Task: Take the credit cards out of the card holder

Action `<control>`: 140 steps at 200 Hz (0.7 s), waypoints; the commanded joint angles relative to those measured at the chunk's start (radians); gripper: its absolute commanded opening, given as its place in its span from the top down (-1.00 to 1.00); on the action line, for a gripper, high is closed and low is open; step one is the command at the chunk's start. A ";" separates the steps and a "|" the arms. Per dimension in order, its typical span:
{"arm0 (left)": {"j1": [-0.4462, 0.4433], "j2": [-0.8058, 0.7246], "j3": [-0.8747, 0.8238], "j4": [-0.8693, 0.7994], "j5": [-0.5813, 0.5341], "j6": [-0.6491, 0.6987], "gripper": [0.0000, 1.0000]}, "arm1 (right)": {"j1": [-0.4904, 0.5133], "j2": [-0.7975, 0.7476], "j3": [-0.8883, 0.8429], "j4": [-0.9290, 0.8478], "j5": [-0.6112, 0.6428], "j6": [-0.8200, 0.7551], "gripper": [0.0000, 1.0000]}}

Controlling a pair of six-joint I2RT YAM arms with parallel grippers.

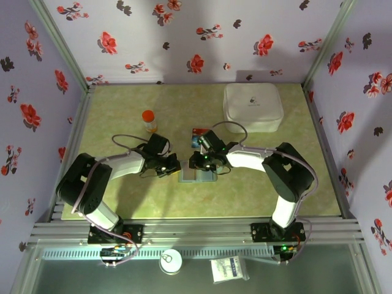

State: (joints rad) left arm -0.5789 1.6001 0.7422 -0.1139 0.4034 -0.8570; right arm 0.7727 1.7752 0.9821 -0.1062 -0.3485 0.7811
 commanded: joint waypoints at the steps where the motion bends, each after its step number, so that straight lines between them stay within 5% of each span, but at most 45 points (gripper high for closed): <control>1: -0.008 0.014 0.012 -0.027 -0.007 0.026 0.98 | 0.011 0.010 0.028 -0.025 -0.015 0.036 0.50; 140: -0.007 0.022 0.014 -0.044 -0.025 0.044 0.99 | 0.028 0.045 0.031 -0.045 -0.017 0.072 0.50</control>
State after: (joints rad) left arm -0.5789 1.6043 0.7422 -0.1360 0.3927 -0.8364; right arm 0.7933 1.8019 0.9951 -0.1116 -0.3706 0.8394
